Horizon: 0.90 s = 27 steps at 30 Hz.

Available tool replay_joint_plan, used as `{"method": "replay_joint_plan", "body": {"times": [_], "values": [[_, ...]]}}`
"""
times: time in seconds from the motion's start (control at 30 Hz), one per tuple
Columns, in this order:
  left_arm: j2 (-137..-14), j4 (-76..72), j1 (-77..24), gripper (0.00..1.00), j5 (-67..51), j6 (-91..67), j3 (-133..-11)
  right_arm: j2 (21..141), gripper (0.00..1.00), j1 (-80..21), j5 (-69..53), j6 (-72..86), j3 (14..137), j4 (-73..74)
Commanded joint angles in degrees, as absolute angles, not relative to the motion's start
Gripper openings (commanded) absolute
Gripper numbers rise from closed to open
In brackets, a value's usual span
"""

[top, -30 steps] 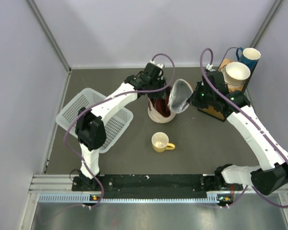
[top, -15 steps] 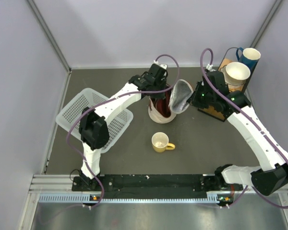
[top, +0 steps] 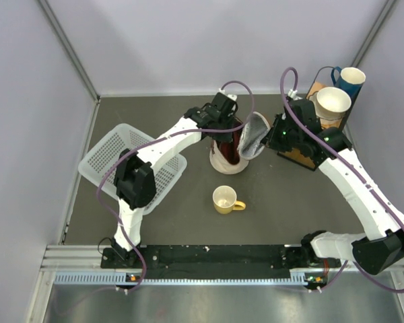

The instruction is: Unzip the laundry bag and remove the bra

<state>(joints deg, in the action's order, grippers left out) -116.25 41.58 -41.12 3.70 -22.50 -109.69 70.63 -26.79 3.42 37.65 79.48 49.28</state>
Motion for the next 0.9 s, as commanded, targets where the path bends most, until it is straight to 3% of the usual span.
{"method": "replay_joint_plan", "body": {"times": [0.0, 0.17, 0.23, 0.27, 0.53, 0.87], "values": [[-117.5, 41.0, -41.5, 0.3, 2.4, -21.9, -111.1, 69.2, 0.0, -27.0, 2.8, 37.1, 80.9, 45.8], [-117.2, 41.5, -41.4, 0.34, 2.9, -21.4, -111.2, 68.6, 0.0, -27.0, 3.1, 37.1, 80.4, 45.7], [-117.2, 41.5, -41.5, 0.02, 2.7, -21.4, -111.4, 68.5, 0.0, -27.0, 3.1, 36.9, 80.2, 45.7], [-116.9, 41.6, -41.4, 0.0, 1.9, -21.3, -111.5, 68.1, 0.0, -27.1, 3.2, 37.0, 80.2, 45.7], [-106.0, 37.9, -41.2, 0.0, -10.0, -21.6, -111.4, 68.2, 0.0, -27.1, 5.0, 37.0, 79.0, 45.6], [-96.1, 34.5, -39.6, 0.0, -12.4, -21.8, -110.7, 68.4, 0.0, -27.0, 4.7, 36.9, 79.0, 45.8]]}}
